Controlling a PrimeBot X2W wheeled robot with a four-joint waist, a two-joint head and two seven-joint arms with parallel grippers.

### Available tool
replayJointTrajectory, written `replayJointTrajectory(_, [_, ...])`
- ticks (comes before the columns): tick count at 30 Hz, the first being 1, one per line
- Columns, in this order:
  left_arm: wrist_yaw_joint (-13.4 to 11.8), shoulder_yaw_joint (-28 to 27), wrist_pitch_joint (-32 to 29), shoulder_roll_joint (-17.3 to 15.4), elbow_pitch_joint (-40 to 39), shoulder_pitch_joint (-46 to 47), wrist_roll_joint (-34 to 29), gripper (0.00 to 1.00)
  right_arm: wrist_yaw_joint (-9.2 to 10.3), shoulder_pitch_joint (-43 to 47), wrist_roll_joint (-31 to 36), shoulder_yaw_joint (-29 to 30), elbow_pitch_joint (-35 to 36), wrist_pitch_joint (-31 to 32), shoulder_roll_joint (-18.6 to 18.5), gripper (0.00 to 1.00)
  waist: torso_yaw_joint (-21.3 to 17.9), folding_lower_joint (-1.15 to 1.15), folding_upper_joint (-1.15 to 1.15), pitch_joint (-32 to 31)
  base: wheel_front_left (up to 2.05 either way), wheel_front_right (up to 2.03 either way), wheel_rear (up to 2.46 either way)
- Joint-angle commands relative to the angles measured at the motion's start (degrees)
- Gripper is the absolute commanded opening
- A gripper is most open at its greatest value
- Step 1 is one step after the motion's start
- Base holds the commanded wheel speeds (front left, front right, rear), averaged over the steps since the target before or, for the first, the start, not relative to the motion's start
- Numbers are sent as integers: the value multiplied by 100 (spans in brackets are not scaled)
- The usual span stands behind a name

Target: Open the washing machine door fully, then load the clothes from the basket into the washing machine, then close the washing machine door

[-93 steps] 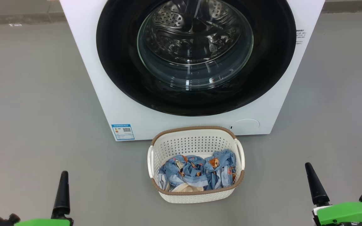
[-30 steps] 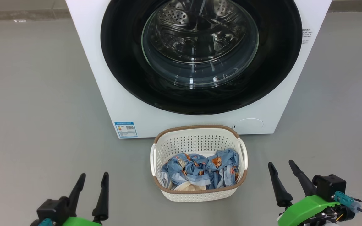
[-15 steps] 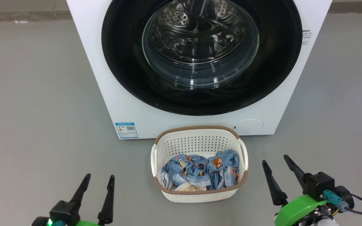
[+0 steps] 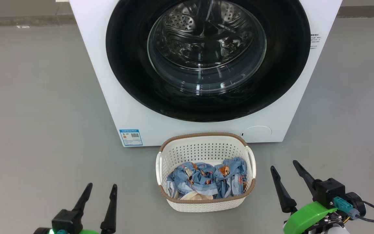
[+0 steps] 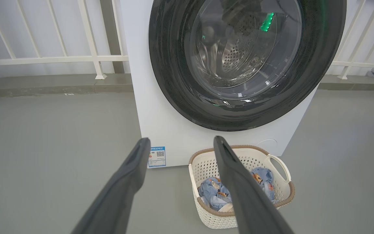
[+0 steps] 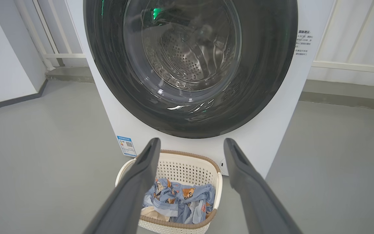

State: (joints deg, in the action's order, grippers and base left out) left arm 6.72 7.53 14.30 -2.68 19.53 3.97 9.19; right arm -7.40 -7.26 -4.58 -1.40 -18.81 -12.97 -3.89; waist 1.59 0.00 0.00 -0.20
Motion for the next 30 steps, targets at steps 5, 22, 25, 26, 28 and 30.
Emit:
replayJointTrajectory(5, [-87, -193, 70, -52, -66, 249, 35, 100, -9, -122, -14, -121, 165, -52, 21, 100, -1, 0, 0, -10, 0, 0, 0])
replayJointTrajectory(22, [-155, -215, 70, -48, -78, 303, -29, 100, -9, -114, -48, -76, 174, -59, 49, 100, -7, 0, 0, 17, 11, 13, -24])
replayJointTrajectory(25, [-161, -225, 70, -47, -98, 297, -45, 100, -9, -109, -43, -70, 184, -50, 47, 100, -18, 0, 0, 21, 68, 68, -136])
replayJointTrajectory(26, [-161, -225, 70, -47, -98, 297, -45, 100, -9, -109, -43, -70, 184, -50, 47, 100, -18, 0, 0, 21, 73, 73, -147])
replayJointTrajectory(28, [-164, -230, 70, -46, -104, 295, -52, 100, -9, -112, -40, -67, 190, -45, 47, 100, -30, 0, 0, 25, 62, 62, -123])
replayJointTrajectory(30, [-166, -234, 70, -45, -106, 295, -55, 100, -9, -116, -43, -63, 195, -43, 47, 100, -41, 0, 0, 30, 46, 46, -92])
